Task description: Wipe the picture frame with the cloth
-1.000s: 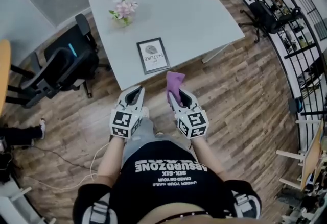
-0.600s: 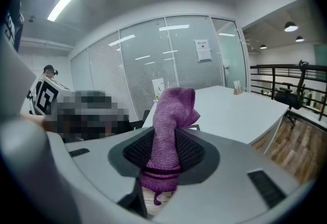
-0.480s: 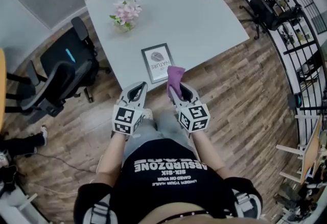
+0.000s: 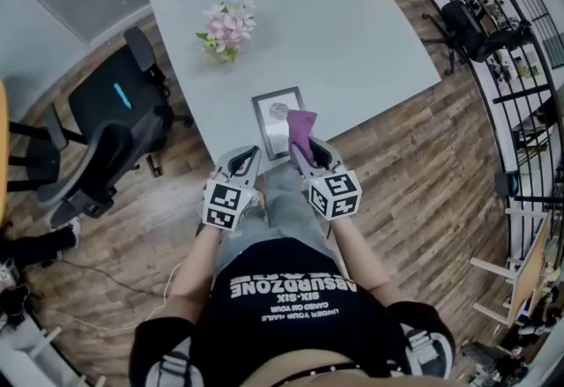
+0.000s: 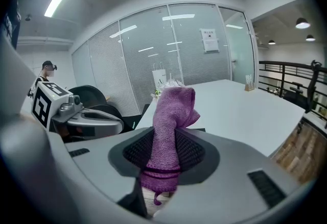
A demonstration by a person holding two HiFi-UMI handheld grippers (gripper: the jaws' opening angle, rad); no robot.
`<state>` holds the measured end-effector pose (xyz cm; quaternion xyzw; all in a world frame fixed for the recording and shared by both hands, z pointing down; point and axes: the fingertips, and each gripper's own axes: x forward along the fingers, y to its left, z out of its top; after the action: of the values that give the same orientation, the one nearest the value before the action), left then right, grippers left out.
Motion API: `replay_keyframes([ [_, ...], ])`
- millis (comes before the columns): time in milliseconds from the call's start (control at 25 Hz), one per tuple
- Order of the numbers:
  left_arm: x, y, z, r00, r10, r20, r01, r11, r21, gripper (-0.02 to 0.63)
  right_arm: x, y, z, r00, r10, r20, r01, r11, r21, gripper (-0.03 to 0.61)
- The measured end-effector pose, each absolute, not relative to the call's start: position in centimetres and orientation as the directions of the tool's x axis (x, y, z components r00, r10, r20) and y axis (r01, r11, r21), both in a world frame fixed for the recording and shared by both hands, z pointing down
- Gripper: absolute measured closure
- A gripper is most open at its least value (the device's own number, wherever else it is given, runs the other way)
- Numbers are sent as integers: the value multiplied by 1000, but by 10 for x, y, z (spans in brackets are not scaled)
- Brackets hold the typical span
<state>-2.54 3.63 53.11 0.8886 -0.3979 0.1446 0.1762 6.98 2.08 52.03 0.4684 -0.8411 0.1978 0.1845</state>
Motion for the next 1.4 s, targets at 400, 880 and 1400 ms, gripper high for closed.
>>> replay_keyframes([
  [400,-29,-15,574,590,-631,503,-794,-568,218,598,46,-50,543,-585,-620,523,-792,576,-204,445],
  [880,-8,-31,641,551,-532,642,-803,-548,236,598,7,-98,606,-652,-439,619,-689,684,-240,445],
  [1400,5,-36,683,513,-476,715,-813,-537,225,598,-9,-112,672,-600,-280,750,-587,791,-174,445],
])
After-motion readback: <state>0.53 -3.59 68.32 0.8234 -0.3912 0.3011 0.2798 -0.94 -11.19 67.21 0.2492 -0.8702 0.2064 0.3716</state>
